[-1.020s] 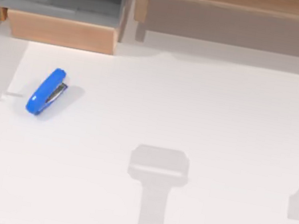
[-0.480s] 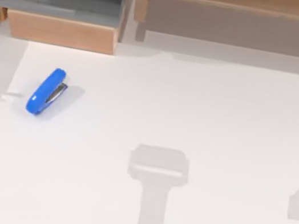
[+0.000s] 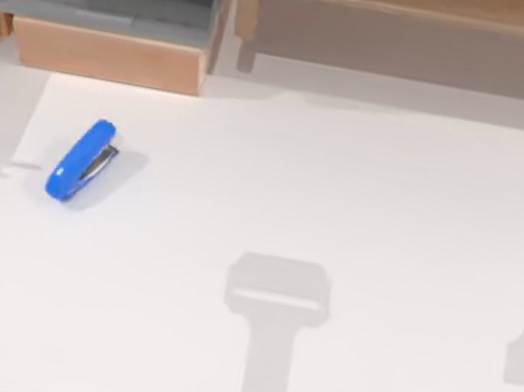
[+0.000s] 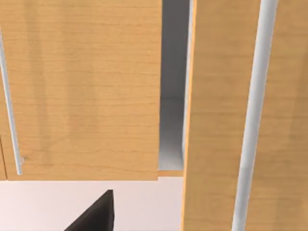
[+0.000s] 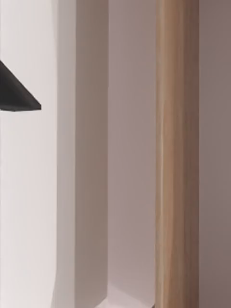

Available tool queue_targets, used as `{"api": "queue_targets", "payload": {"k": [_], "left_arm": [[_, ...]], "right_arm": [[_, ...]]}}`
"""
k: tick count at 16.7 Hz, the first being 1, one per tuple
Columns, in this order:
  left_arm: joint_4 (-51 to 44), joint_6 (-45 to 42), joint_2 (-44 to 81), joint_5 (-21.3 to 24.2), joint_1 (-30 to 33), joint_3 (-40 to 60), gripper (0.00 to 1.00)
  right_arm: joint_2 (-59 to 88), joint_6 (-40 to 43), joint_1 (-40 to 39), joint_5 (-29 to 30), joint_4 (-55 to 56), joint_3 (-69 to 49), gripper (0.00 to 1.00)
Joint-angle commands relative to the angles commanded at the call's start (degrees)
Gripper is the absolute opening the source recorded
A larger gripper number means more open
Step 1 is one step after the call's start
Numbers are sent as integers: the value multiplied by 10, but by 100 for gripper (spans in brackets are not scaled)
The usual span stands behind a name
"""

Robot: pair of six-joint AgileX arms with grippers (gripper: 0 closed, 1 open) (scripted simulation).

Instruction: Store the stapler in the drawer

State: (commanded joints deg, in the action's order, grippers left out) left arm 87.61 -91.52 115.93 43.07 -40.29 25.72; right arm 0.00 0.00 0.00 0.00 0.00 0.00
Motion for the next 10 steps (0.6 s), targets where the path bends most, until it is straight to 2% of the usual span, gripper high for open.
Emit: {"api": "queue_targets", "payload": {"k": [5,10], "left_arm": [[9,-1,-6,12,-12,-15,100],[-17,16,-26,16,9,-24,100]], "right_arm": [[0,0,0,0,0,0,100],[0,0,0,0,0,0,100]]}}
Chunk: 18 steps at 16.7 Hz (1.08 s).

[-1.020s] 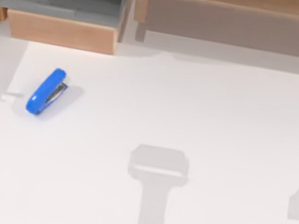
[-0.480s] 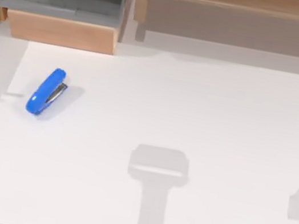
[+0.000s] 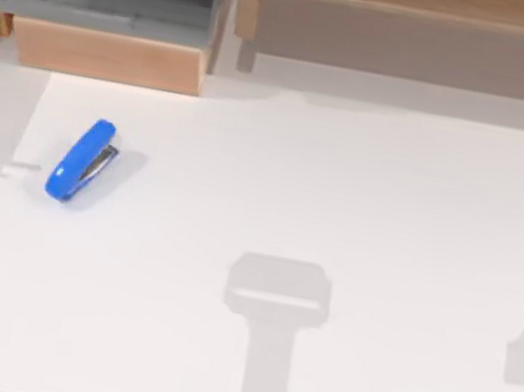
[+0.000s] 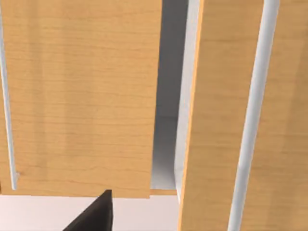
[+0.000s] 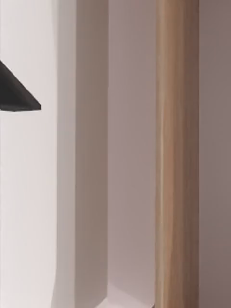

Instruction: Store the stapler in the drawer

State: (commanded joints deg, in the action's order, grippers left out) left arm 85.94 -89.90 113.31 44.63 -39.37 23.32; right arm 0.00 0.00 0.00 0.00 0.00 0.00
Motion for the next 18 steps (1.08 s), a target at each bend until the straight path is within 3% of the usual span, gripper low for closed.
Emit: {"api": "queue_targets", "payload": {"k": [4,9,18], "left_arm": [[-98,65,-68,7,68,-14,100],[-307,191,-143,-21,189,46,100],[-845,470,-109,-185,393,330,100]], "right_arm": [[0,0,0,0,0,0,100],[0,0,0,0,0,0,100],[0,0,0,0,0,0,100]]}}
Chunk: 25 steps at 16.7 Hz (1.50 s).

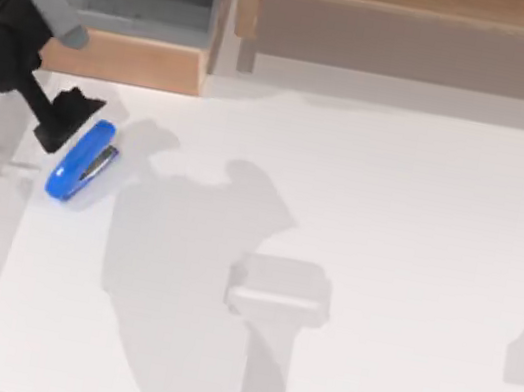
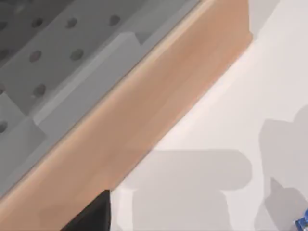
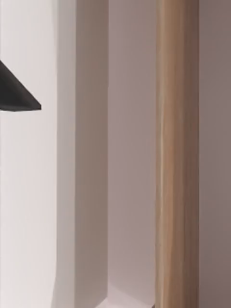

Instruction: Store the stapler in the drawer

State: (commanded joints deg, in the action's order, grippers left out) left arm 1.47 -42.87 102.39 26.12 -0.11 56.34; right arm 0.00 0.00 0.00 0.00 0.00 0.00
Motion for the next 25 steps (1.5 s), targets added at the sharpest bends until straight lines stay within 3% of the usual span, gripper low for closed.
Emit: {"api": "queue_targets", "payload": {"k": [7,12,16,25], "left_arm": [[-406,190,105,-151,90,246,100],[-604,277,174,-233,119,374,100],[-664,304,201,-260,125,418,100],[-621,303,214,-260,124,387,100]], "right_arm": [[0,0,0,0,0,0,100],[0,0,0,0,0,0,100],[0,0,0,0,0,0,100],[0,0,0,0,0,0,100]]}}
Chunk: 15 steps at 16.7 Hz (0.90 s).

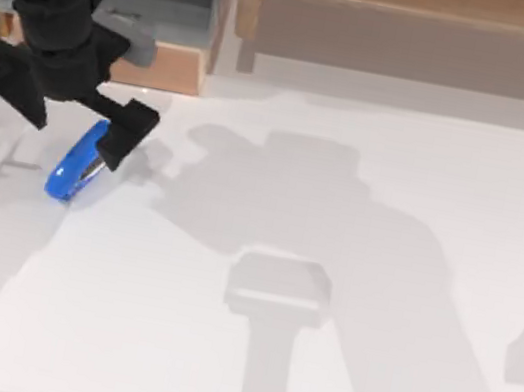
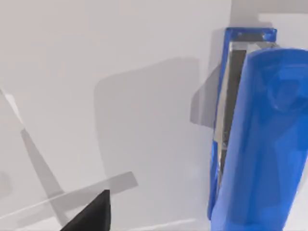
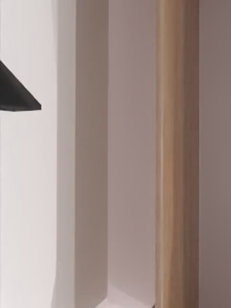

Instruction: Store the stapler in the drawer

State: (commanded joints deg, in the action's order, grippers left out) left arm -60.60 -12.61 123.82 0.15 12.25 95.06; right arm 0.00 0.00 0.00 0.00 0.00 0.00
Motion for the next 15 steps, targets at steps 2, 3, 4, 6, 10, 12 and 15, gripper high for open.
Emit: {"api": "queue_targets", "payload": {"k": [2,3,4,6,10,12,15], "left_arm": [[46,0,16,0,0,-26,100],[67,0,23,0,0,-38,100],[81,0,30,0,1,-48,100],[92,0,36,0,1,-55,100],[92,0,36,0,1,-55,92],[92,0,36,0,1,-55,77],[92,0,36,0,1,-55,55]], "right_arm": [[0,0,0,0,0,0,100],[0,0,0,0,0,0,100],[0,0,0,0,0,0,100],[0,0,0,0,0,0,100],[0,0,0,0,0,0,100],[0,0,0,0,0,0,100],[0,0,0,0,0,0,100]]}}
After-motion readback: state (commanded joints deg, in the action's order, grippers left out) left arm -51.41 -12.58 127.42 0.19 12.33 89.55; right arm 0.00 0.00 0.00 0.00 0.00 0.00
